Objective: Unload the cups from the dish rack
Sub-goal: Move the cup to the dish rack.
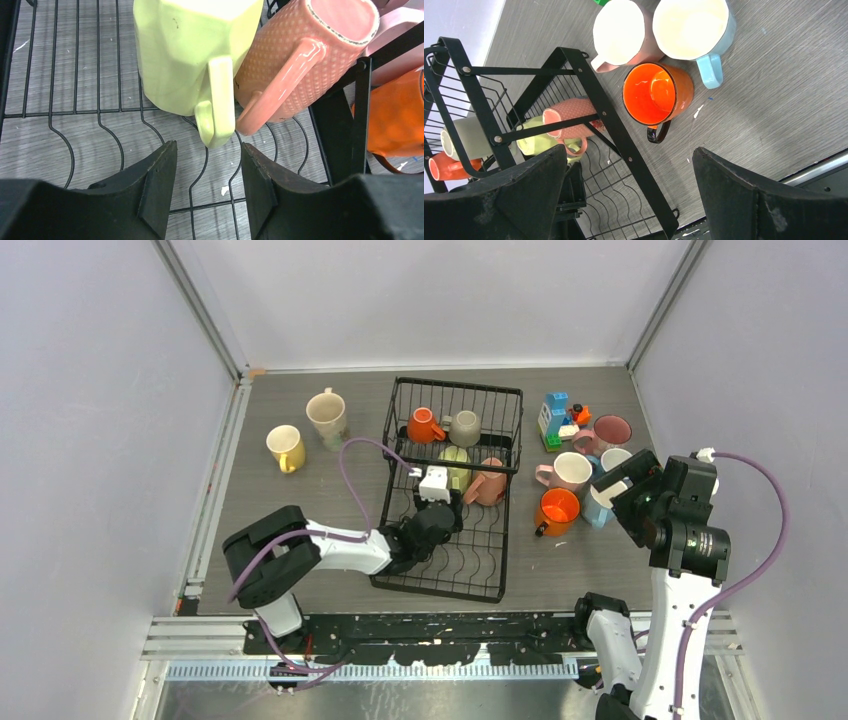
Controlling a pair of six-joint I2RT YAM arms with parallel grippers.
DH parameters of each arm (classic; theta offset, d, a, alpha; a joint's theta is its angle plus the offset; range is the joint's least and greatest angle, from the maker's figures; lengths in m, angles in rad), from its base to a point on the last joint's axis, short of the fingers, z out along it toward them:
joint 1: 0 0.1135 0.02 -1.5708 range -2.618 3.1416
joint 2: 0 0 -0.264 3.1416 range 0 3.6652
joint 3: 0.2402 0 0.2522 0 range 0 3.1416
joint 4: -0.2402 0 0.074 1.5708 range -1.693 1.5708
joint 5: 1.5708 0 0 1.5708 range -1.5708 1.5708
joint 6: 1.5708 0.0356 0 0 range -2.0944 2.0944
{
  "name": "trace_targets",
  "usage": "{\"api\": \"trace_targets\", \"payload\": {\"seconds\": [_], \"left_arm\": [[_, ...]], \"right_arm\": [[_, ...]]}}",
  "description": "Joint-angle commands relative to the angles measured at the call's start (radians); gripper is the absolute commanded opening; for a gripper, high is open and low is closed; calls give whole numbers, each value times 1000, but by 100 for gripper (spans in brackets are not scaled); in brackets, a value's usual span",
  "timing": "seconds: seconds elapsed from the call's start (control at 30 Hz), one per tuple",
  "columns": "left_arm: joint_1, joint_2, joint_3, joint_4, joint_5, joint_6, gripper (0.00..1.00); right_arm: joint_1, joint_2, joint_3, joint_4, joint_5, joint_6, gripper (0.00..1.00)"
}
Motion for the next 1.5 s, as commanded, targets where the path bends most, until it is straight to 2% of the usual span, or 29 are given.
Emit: {"api": "trace_targets", "payload": {"seconds": [0.0,0.3,0.77,1.2,1.47], "left_arm": [[23,18,46,8,2,28,49],[30,47,55,24,15,22,48],[29,117,20,232,-6,20,41],[27,99,-17,250,-10,34,18],[15,60,-53,248,-14,56,10]], "right_arm": [[5,-4,0,22,-22,-23,100],[5,-3,1,21,-24,-29,100],[5,-21,-14,10,-25,-59,100],[4,-36,-29,18,-34,-52,100],[4,-46,-46,25,-35,-50,100]]}}
